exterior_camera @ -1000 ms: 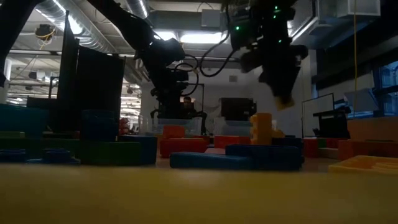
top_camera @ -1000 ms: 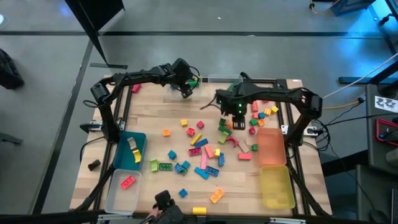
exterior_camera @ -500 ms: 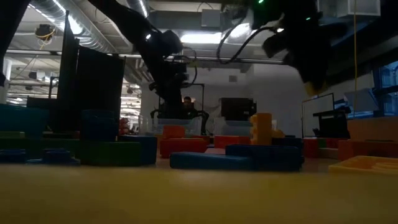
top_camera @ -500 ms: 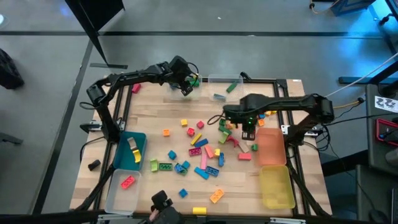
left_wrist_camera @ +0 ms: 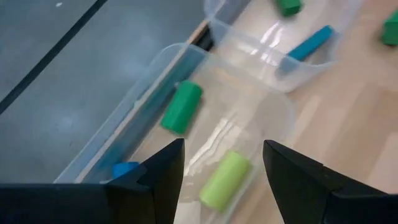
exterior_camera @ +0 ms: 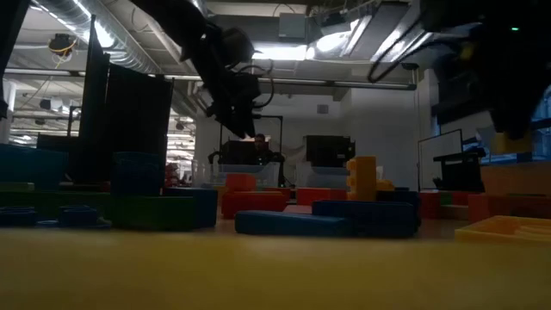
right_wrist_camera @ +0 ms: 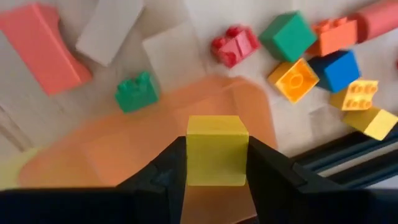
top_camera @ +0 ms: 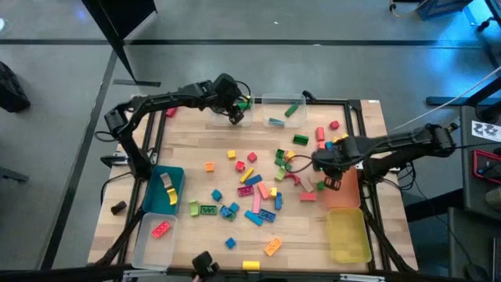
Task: Sort blocks by size
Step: Put the yellow block into the orange bin, then put the yellow game piece into the orange bin
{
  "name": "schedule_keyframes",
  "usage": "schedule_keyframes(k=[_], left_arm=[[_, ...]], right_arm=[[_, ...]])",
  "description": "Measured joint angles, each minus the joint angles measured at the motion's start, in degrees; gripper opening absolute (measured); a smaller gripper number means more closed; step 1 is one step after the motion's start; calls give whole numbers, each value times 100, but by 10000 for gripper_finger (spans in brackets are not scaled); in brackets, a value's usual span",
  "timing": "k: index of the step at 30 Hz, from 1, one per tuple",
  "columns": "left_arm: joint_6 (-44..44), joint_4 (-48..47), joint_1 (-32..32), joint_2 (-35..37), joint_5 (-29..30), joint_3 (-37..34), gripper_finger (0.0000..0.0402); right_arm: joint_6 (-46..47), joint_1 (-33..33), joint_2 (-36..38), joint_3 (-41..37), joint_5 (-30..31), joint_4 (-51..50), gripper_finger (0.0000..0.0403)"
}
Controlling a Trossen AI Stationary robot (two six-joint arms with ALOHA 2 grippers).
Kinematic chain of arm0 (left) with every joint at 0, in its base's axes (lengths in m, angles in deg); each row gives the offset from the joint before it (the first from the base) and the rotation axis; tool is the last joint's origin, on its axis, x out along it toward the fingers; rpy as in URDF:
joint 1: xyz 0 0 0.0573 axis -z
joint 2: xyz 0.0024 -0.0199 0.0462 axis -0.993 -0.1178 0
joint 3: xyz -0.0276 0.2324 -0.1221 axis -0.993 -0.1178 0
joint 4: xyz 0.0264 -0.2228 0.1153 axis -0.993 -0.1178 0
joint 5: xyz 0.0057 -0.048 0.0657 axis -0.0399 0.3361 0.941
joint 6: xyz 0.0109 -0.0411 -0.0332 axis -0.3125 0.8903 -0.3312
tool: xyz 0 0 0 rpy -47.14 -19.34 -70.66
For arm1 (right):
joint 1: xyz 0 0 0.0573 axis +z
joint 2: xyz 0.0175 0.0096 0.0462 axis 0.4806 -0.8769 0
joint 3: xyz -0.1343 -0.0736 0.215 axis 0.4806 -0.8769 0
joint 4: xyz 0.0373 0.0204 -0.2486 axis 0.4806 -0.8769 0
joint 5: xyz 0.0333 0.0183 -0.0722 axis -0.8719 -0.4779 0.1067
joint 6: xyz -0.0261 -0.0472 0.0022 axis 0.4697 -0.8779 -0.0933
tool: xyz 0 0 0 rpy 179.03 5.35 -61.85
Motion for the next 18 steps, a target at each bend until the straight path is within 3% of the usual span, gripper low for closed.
schedule_keyframes(k=[11, 18], left_arm=[[-346, 62, 633, 35, -2, 0, 203], [-785, 68, 875, 35, -4, 2, 203]], right_arm=[[-11, 21, 0, -162, 1, 20, 232], [-14, 15, 0, -11, -48, 51, 241]])
